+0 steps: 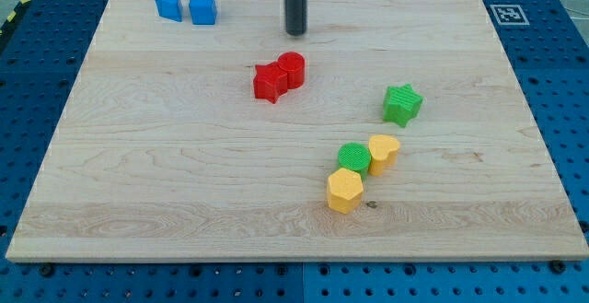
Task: Move the green star to the top left of the board
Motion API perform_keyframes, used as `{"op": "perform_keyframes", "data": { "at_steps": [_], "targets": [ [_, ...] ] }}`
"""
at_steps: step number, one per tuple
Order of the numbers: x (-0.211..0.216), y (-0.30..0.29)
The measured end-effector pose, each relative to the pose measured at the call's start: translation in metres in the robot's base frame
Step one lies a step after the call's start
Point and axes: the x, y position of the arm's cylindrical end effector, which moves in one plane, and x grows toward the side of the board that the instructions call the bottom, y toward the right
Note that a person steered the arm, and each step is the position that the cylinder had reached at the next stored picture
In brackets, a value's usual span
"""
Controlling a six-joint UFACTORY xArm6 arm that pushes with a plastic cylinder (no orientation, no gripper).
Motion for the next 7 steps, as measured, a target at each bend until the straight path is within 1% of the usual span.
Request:
{"op": "perform_keyframes", "data": {
  "at_steps": [1,2,3,4,5,7],
  "targets": [
    [0.03,0.038],
    [0.05,0.077],
    [0.06,0.12],
    [0.103,0.123],
    [0.111,0.123],
    [0.114,0.102]
  ]
}}
